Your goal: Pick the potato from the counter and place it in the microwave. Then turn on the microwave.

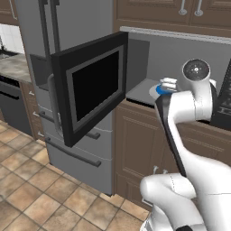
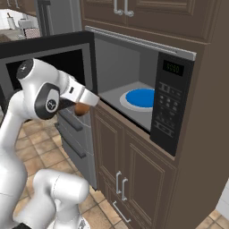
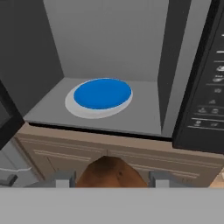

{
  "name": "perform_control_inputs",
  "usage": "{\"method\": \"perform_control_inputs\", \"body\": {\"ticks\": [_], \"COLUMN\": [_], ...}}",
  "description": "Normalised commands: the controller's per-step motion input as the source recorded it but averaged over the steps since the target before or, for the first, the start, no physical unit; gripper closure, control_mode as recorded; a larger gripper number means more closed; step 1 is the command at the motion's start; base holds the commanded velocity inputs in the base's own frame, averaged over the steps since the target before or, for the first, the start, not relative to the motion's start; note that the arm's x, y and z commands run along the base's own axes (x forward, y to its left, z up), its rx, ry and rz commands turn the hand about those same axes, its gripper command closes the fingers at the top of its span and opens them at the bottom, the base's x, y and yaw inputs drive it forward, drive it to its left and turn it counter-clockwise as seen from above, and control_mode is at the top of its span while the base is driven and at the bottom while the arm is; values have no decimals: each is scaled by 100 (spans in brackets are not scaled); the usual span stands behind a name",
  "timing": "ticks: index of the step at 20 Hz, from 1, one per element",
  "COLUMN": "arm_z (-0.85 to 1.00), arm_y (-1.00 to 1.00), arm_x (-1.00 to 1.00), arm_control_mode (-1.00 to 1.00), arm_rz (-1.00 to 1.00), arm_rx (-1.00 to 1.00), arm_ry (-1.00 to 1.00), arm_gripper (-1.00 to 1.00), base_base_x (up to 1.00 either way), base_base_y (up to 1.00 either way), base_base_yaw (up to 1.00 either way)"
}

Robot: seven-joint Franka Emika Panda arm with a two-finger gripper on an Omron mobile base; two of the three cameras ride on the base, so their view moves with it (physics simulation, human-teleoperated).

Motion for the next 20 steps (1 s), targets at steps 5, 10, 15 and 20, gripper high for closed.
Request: {"method": "perform_control_inputs", "body": {"ticks": [5,10,15,20], "arm_z": [0,1,0,0], "arm_y": [-9,-24,-24,-17], "arm_x": [59,47,43,40], "arm_control_mode": [-100,-100,-100,-100], "arm_rz": [-5,-1,0,0], "arm_rx": [0,0,0,0], "arm_ry": [0,0,0,1], "arm_gripper": [100,100,100,100], "base_base_x": [0,0,0,0], "base_base_y": [0,0,0,0], "base_base_yaw": [0,0,0,0]}}
